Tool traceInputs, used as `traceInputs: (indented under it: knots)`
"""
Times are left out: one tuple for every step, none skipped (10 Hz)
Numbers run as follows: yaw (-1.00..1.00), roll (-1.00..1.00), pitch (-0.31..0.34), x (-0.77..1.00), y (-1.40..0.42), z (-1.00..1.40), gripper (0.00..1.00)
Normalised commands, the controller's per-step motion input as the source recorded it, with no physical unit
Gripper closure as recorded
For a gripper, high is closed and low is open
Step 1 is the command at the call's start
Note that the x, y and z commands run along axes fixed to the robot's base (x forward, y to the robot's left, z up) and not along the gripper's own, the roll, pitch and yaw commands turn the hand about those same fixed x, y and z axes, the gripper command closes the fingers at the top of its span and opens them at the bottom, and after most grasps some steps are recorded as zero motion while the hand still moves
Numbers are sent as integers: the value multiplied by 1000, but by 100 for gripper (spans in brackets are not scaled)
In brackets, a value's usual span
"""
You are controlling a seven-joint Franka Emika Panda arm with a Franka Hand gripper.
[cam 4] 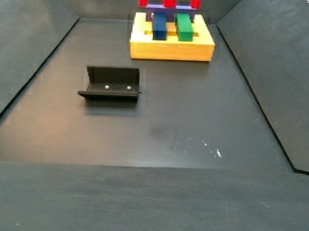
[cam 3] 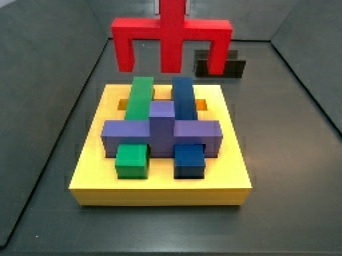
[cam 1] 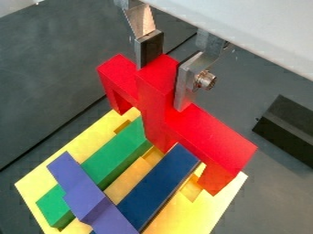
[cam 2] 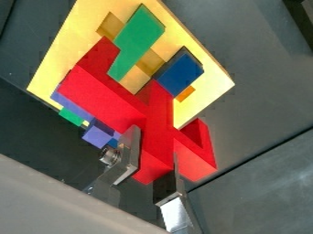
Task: Pick up the red object. Move up. Move to above the board. Insert the red object.
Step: Insert the red object.
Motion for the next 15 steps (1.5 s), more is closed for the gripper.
traceInputs:
  knots:
    - [0,137,11,0,-9,-111,100]
    - [0,121,0,0,-34,-160,100]
    - [0,143,-86,0,-6,-274,100]
    - [0,109,-143,-20,0,-374,100]
    - [0,41,-111,0,0,-391,100]
    - [0,27,-130,0,0,-309,100]
    - [0,117,-31,43,-43,-77,100]
    - [0,103,-40,37,-51,-34,100]
    - [0,106,-37,34,-20,-91,100]
    - [0,127,-44,11,-11,-183,100]
    - [0,130,-50,0,0,-214,100]
    - [0,106,-19,0,0,-163,100]
    - [0,100,-4,40,-31,-106,100]
    - [0,100,-26,0,0,-149,100]
    - [0,19,0,0,0,0,100]
